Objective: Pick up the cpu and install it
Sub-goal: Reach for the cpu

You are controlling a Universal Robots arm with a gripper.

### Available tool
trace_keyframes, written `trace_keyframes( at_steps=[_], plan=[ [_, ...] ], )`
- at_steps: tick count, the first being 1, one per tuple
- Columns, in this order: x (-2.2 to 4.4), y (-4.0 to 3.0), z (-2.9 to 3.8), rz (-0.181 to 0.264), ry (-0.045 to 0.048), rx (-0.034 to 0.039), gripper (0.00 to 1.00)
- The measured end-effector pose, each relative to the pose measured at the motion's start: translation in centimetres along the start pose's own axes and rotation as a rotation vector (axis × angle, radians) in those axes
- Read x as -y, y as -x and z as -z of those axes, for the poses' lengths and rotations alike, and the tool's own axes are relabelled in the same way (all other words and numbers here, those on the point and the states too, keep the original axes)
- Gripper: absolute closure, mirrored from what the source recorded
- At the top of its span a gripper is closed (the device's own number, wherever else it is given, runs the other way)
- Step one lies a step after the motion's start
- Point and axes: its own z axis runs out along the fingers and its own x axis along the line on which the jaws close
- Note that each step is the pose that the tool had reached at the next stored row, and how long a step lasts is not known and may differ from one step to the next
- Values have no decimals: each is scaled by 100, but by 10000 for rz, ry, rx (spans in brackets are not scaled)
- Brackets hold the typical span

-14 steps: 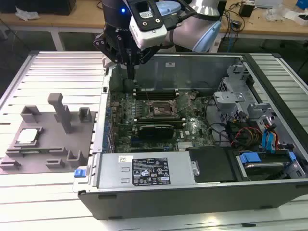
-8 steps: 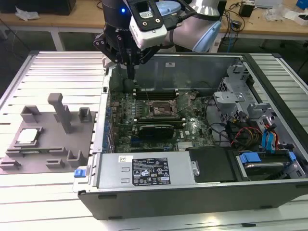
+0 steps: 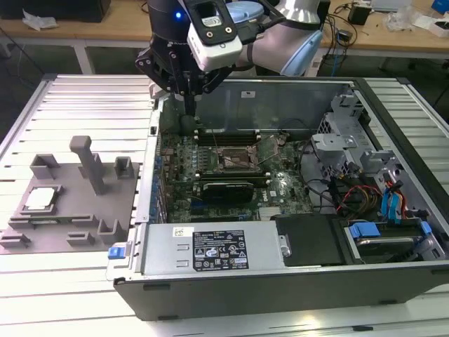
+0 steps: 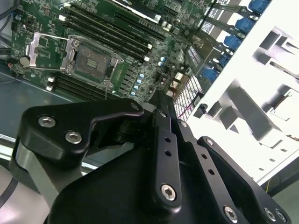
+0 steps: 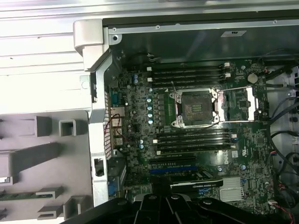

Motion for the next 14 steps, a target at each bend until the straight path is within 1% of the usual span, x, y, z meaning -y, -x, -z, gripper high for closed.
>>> trace_keyframes(
  at_steps=[3,6,11,13,14],
  plan=[
    [3,-62,1,-1,0,2,89],
    [5,-102,3,0,0,4,89],
    [10,-190,5,-1,1,9,89],
    [13,-250,6,0,1,14,89],
    [14,-267,6,1,1,15,89]
  ],
)
